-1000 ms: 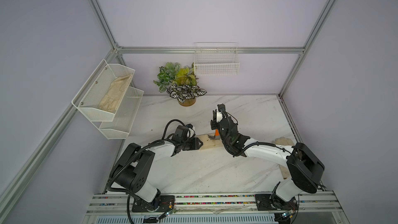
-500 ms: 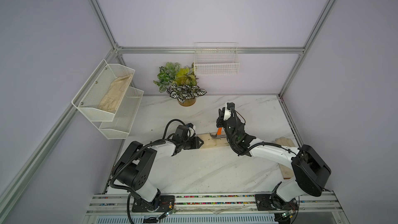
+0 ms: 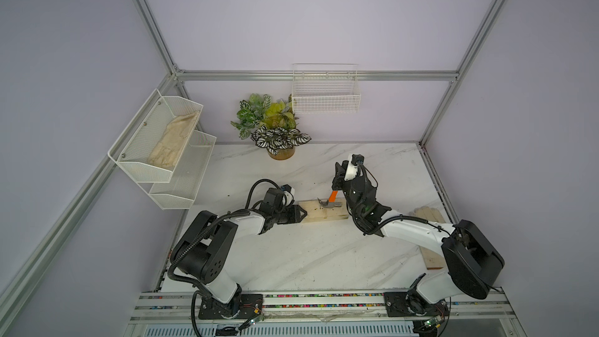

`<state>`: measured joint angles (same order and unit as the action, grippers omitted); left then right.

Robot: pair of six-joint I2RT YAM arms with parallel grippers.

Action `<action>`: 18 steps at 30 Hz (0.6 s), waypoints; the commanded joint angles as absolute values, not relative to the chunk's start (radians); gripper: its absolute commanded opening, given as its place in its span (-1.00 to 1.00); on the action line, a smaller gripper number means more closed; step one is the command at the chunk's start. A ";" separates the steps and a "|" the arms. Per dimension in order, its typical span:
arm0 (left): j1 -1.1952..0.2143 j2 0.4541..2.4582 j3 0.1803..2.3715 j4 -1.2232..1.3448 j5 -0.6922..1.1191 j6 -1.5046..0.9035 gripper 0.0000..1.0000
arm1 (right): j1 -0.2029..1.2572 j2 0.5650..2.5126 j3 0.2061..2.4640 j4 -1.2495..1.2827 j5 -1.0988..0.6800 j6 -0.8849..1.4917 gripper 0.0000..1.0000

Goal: Use a claw hammer to pull out a nail
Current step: Remove the nail from the mounting plate.

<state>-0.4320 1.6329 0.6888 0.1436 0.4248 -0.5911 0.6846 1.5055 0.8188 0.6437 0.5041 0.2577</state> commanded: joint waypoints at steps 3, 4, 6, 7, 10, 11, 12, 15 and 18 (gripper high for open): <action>-0.437 1.689 0.670 0.089 0.419 -0.587 -0.17 | 0.651 1.490 0.733 0.725 0.440 0.431 -1.00; -0.436 1.691 0.669 0.089 0.420 -0.587 -0.17 | 0.644 1.488 0.719 0.739 0.433 0.442 -1.00; -0.435 1.690 0.669 0.090 0.422 -0.586 -0.18 | 0.632 1.486 0.693 0.770 0.426 0.463 -1.00; -0.434 1.692 0.668 0.090 0.423 -0.586 -0.18 | 0.623 1.486 0.680 0.782 0.421 0.479 -1.00; -0.432 1.694 0.667 0.092 0.425 -0.586 -0.19 | 0.596 1.478 0.643 0.826 0.406 0.521 -1.00; -0.433 1.696 0.669 0.092 0.427 -0.586 -0.19 | 0.586 1.475 0.630 0.838 0.399 0.538 -1.00; -0.432 1.696 0.668 0.093 0.427 -0.586 -0.19 | 0.576 1.472 0.620 0.846 0.395 0.550 -1.00; -0.431 1.701 0.668 0.096 0.428 -0.586 -0.19 | 0.548 1.461 0.588 0.871 0.388 0.586 -1.00; -0.430 1.703 0.666 0.098 0.430 -0.585 -0.19 | 0.525 1.446 0.562 0.883 0.388 0.611 -1.00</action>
<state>-0.4202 1.6470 0.6888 0.1680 0.4469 -0.5911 0.5297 1.4445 0.6044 0.9104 0.4294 0.5201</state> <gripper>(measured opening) 0.407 0.272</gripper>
